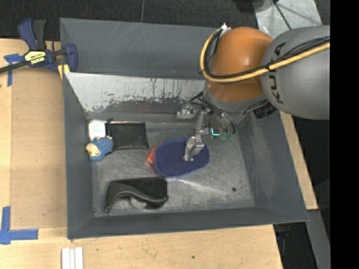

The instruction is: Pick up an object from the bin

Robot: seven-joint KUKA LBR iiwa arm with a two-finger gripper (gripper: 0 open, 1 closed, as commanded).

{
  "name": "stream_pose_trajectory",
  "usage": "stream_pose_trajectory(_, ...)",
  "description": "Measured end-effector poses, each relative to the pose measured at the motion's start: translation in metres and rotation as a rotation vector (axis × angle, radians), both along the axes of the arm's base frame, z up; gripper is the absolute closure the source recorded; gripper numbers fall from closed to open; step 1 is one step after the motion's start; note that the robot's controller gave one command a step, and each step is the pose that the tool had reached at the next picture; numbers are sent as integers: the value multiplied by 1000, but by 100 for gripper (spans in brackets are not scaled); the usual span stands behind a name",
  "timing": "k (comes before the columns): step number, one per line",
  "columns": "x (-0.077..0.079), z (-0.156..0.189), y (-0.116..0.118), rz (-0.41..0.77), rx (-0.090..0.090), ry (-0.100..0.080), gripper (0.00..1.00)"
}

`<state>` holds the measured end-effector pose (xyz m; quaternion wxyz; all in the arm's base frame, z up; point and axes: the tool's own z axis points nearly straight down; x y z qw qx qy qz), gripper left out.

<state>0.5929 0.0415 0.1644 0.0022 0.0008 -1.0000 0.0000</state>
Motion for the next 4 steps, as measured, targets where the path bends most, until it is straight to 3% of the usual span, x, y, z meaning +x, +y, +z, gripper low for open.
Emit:
stream_pose_trajectory(1, 14, -76, 3, 2, 2, -14, 0)
stream_pose_trajectory(2, 9, -84, -4, -53, 9, -16, 0)
stream_pose_trajectory(3, -4, -83, -7, -120, 9, -32, 0)
stream_pose_trajectory(4, -13, -84, 6, -193, -3, -27, 0)
